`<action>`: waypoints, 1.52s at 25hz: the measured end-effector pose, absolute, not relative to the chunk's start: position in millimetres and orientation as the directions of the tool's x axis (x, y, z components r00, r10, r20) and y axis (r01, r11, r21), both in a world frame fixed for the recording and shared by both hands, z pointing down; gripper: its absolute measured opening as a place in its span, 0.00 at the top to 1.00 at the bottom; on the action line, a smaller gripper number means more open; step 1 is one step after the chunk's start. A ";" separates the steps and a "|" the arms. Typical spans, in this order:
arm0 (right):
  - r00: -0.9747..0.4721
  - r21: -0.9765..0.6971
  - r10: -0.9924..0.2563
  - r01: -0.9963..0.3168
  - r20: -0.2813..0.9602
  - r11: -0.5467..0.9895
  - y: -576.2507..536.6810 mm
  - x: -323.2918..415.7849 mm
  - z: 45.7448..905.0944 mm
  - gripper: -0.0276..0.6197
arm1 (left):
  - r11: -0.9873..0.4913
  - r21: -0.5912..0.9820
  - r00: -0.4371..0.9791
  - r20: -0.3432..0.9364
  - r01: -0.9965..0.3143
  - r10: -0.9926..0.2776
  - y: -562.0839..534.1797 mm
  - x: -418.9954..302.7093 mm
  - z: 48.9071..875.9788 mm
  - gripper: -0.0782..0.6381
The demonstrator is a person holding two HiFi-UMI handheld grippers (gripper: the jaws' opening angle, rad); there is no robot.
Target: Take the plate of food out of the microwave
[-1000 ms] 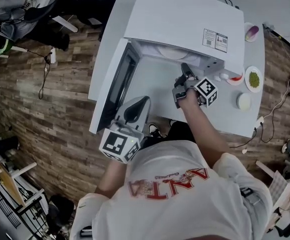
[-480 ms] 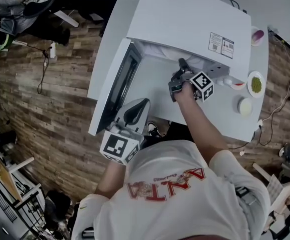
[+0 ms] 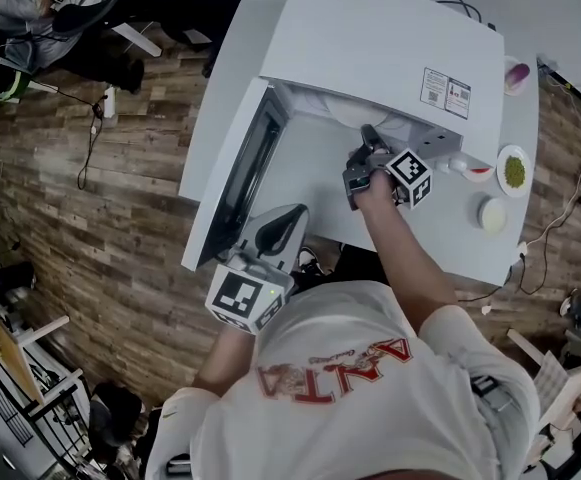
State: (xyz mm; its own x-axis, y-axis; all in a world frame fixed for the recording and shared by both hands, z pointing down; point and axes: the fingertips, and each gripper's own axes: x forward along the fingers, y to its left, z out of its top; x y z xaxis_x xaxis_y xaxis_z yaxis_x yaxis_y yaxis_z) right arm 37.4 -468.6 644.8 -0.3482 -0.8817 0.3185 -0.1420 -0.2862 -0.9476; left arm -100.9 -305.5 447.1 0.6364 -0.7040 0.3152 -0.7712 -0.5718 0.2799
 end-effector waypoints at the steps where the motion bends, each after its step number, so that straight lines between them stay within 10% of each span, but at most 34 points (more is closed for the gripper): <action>1: -0.349 -0.948 -0.881 -0.142 0.319 -0.286 -466.2 37.9 644.4 0.93 | -0.576 0.281 0.640 0.313 -0.768 -0.702 -305.2 -100.1 445.9 0.88; 38: -0.423 -0.990 -0.895 -0.043 0.142 -0.136 -357.7 32.9 603.5 0.93 | -0.671 0.286 0.730 0.274 -0.684 -0.626 -263.9 -79.0 433.5 0.88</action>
